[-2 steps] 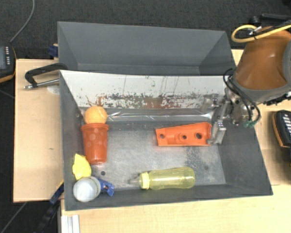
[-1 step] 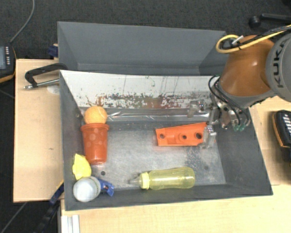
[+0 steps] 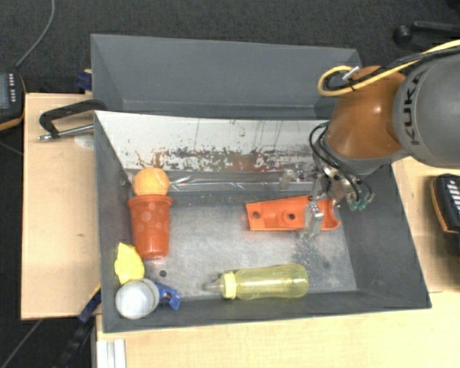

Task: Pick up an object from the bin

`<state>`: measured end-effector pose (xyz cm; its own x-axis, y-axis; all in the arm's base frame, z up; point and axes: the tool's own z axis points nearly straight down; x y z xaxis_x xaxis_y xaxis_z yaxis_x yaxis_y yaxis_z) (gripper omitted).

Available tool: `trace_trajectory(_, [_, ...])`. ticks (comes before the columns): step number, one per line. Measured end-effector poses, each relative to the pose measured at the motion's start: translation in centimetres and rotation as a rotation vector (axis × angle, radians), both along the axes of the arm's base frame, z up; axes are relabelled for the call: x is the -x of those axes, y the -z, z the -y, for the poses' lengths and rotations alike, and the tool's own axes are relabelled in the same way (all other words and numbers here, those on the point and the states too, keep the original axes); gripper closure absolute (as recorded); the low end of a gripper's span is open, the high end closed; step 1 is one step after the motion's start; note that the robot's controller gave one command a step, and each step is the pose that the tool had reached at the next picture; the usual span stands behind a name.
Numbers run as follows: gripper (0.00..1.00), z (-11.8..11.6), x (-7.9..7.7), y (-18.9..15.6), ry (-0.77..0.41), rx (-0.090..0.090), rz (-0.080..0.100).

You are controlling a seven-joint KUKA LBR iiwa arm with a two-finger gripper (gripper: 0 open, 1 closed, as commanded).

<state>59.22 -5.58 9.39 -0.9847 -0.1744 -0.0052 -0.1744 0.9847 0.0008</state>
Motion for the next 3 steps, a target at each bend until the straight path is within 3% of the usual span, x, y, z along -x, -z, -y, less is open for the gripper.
trace_trajectory(1, [1.0, -0.49, 0.82, 2.28, -0.233, -0.001, -0.003])
trace_trajectory(3, [1.0, -0.51, 0.83, 2.29, -0.234, 0.0, -0.003])
